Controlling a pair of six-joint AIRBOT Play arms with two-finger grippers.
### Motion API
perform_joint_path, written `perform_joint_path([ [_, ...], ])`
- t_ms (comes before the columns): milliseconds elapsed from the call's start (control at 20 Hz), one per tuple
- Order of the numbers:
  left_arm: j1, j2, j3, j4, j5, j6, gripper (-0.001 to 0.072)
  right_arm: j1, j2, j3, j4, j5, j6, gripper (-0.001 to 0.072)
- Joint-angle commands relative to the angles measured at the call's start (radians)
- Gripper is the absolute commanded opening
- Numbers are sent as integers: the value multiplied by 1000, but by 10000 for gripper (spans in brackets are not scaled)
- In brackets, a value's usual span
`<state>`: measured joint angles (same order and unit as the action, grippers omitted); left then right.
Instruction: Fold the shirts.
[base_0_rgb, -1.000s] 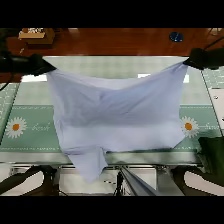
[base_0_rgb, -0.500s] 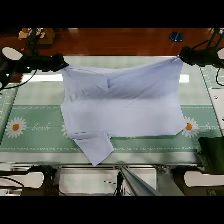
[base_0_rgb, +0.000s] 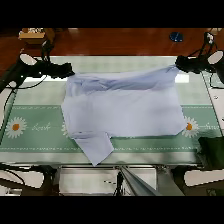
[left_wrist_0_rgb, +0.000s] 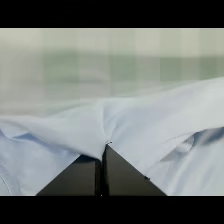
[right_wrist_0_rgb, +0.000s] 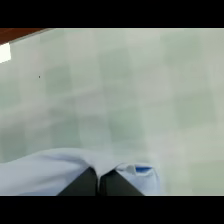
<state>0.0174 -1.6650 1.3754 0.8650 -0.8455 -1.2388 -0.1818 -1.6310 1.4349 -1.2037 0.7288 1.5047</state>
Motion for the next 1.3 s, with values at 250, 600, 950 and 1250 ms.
perform_joint_path([
  [250,57,84,2,53,-347,-3,19,-81,116,0,-26,348,-24,30],
  [600,24,66,-40,142,-430,-38,20,-82,63,-2,-66,457,-24,30],
  [950,61,52,-44,143,-486,-64,467,-94,41,23,-99,565,-147,327],
  [1250,246,278,-280,198,-660,-9,470,-217,180,-100,-233,763,-148,351],
])
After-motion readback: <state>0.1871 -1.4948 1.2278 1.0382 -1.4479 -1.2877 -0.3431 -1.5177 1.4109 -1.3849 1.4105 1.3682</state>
